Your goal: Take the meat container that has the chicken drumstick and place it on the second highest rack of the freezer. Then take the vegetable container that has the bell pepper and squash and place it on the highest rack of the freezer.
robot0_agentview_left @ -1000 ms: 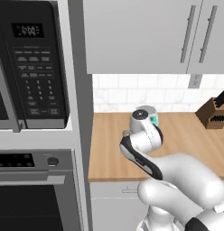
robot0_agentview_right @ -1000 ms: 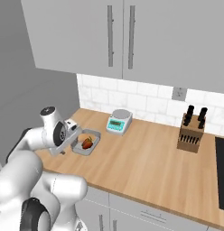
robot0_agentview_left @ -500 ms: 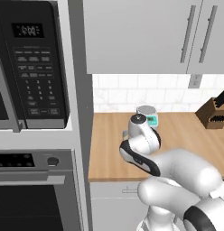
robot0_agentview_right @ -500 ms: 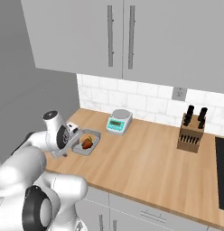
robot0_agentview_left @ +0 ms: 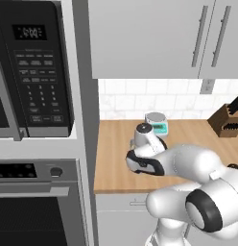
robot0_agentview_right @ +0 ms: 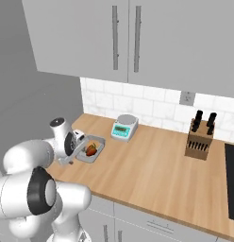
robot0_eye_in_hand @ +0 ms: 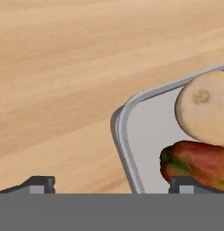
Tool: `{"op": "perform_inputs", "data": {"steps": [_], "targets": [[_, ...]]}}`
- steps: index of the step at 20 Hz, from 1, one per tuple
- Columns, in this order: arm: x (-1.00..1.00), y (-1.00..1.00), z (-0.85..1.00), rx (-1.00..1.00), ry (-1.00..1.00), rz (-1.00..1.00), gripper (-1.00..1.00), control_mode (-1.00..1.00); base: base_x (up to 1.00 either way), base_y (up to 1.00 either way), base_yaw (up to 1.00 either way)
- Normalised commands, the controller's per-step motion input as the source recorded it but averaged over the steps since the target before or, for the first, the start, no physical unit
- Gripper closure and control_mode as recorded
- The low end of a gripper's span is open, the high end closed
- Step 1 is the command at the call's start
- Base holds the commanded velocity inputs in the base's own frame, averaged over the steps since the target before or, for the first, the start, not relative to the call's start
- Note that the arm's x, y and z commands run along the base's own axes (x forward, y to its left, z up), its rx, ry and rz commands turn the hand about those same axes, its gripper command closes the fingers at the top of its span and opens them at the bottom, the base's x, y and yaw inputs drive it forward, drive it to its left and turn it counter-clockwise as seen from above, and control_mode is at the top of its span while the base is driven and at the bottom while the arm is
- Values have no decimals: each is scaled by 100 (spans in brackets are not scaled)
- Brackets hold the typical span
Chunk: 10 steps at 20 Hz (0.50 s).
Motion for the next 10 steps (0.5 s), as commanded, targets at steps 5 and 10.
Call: {"op": "perform_inputs", "data": {"steps": [5,10], "targets": [[1,0,-36,0,0,0,-100,-100,0,0,0],[5,0,-2,0,0,0,-100,-100,0,0,0]]}}
